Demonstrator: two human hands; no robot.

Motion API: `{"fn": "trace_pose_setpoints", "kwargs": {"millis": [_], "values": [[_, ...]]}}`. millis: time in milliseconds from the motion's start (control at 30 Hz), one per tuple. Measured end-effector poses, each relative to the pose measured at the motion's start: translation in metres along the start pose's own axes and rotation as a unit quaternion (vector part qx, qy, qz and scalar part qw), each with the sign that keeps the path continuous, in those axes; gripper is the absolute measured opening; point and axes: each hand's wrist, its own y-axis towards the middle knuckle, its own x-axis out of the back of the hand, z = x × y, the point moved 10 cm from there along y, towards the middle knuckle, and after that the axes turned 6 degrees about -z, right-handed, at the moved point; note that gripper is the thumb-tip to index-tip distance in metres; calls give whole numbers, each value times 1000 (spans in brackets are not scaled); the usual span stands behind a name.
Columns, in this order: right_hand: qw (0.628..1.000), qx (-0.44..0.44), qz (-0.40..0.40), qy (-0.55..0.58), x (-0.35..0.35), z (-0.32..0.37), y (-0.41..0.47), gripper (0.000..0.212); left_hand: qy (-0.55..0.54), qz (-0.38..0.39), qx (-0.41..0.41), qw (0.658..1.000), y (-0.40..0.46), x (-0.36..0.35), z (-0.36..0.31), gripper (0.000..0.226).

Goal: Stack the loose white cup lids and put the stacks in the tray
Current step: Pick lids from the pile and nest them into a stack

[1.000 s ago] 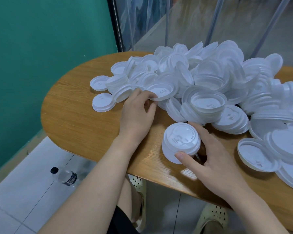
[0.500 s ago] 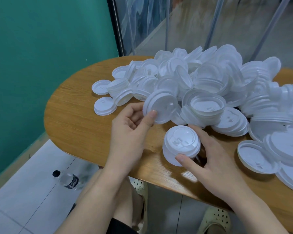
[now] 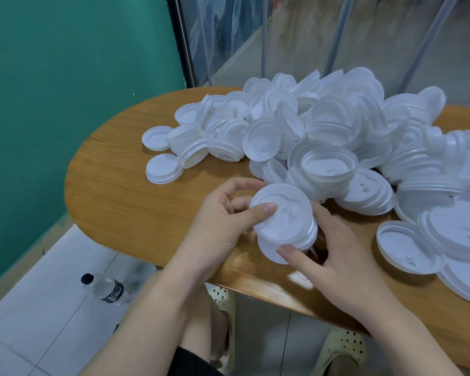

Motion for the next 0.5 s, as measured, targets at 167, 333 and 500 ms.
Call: {"fn": "trace_pose_setpoints", "kwargs": {"millis": [167,333,500], "values": [[1000,-3,-2,2,-1,-2,-1,70,115,-21,-55,992,4,2,-2,32],[1000,-10,2,15,-1,-5,0,76,165,-15,-76,983,4,-5,-3,25],[1000,-2,0,13,-2,-4,1,79,207,-23,-91,974,4,-8,-4,18]]}}
